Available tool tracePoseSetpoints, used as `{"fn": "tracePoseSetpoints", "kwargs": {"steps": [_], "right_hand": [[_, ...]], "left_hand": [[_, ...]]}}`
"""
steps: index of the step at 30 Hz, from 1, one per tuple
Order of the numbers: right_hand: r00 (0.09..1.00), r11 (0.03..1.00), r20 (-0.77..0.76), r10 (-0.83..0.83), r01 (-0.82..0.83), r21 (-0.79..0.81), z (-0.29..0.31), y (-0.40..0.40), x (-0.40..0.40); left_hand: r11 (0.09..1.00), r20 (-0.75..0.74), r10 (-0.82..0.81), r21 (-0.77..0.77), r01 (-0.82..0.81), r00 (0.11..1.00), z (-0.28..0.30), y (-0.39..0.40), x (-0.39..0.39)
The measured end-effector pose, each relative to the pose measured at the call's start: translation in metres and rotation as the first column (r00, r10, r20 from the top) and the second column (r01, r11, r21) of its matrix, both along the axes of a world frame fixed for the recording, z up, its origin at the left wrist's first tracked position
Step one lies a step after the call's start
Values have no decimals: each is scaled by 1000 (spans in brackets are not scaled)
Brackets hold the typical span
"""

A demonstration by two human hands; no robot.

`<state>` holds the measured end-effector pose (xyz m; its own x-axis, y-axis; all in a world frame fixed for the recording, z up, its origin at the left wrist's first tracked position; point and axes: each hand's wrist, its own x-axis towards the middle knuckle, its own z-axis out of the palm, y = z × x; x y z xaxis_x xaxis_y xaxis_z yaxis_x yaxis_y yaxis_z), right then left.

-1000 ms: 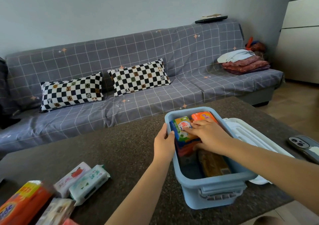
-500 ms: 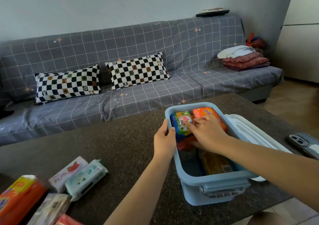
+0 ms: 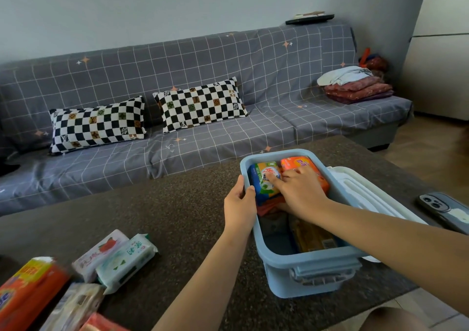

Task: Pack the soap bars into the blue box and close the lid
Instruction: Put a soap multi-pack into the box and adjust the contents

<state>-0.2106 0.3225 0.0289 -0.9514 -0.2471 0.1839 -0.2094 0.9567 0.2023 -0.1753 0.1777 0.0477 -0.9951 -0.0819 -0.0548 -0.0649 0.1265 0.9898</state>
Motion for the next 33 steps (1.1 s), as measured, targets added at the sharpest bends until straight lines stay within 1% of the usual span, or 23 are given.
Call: {"fn": "tracePoseSetpoints", "kwargs": {"steps": [6,10,18,23,26,28,30,32,33], "right_hand": [[999,998,23,48,-48,-38,-1,5,1],[997,997,19,81,-81,-4,2,9,-2],[1000,1000,-15,-5,5,12,-2,2,-4],[1000,999,-13,24,-24,27,5,3,3],[998,998,38,48,-46,-44,14,10,12],[996,986,87,-18,32,-161,27,16,26],[991,955,87,-100,120,-271,38,22,47],[983,901,69,-170,184,-394,41,21,77],[977,865,58,-203,207,-457,39,19,94]], "left_hand": [[1000,13,8,2,-8,1000,2,1,2],[1000,23,14,16,-15,1000,-1,1,0],[1000,32,30,6,-30,999,-2,3,-1],[1000,27,27,-14,-27,999,0,2,1],[1000,42,25,-7,-25,999,1,0,3],[998,39,18,-58,-16,999,0,-2,0],[990,44,8,-138,-2,999,0,-2,-6],[992,87,38,-120,-27,996,3,-3,-10],[997,127,48,-72,-39,991,6,-3,-11]]}}
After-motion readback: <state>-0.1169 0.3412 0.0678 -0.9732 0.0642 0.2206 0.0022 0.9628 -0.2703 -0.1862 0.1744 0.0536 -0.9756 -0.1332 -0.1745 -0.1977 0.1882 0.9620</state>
